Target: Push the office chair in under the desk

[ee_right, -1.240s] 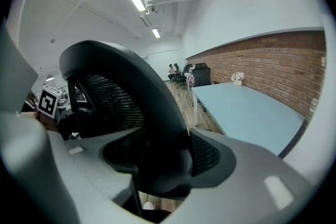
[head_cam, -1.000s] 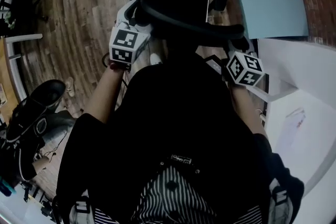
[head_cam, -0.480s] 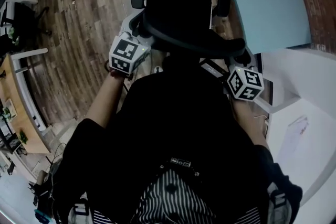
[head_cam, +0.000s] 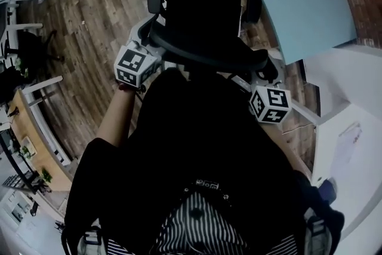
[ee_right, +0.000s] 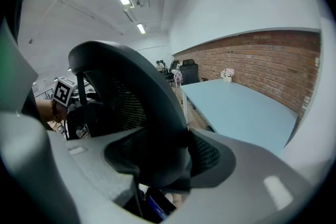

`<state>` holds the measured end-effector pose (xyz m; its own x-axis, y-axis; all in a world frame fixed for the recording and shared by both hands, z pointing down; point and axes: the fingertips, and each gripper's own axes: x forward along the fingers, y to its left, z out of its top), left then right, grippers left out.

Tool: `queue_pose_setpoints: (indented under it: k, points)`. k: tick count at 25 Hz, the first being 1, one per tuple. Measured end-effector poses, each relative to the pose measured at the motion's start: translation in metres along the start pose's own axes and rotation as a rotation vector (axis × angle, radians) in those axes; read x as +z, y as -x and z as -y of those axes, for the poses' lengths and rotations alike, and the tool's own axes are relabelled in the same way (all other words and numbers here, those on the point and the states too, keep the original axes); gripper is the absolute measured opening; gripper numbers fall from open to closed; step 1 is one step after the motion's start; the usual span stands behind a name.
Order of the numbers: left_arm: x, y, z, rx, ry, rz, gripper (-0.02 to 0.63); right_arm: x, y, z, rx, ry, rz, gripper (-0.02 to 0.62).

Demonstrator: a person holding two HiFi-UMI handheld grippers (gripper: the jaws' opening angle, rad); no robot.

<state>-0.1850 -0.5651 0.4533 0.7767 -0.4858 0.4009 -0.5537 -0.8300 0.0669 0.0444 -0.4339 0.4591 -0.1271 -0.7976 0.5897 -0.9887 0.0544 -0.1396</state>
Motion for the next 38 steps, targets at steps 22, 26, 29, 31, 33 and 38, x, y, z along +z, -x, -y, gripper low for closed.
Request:
queue_pose_setpoints:
  k: [22,26,29,31,33,38]
  points:
    - [0.023,-0.019,-0.097,-0.575,-0.236,0.055,0.324,0.002,-0.019,-0.121,-0.471,-0.292,0.073,0.224]
    - [0.036,-0.047,-0.107,-0.639,-0.275,0.058,0.325,0.01,-0.034,-0.114,-0.488,-0.311,0.086,0.224]
    - [0.048,-0.07,-0.11,-0.644,-0.286,0.071,0.325,0.02,-0.042,-0.098,-0.523,-0.319,0.109,0.224]
    - [0.057,-0.086,-0.112,-0.644,-0.287,0.08,0.325,0.027,-0.048,-0.086,-0.542,-0.319,0.124,0.224]
    - [0.065,-0.102,-0.114,-0.638,-0.288,0.081,0.325,0.035,-0.055,-0.071,-0.546,-0.319,0.127,0.224]
    - [0.088,-0.161,-0.097,-0.648,-0.303,0.06,0.327,0.052,-0.06,-0.014,-0.545,-0.326,0.14,0.224]
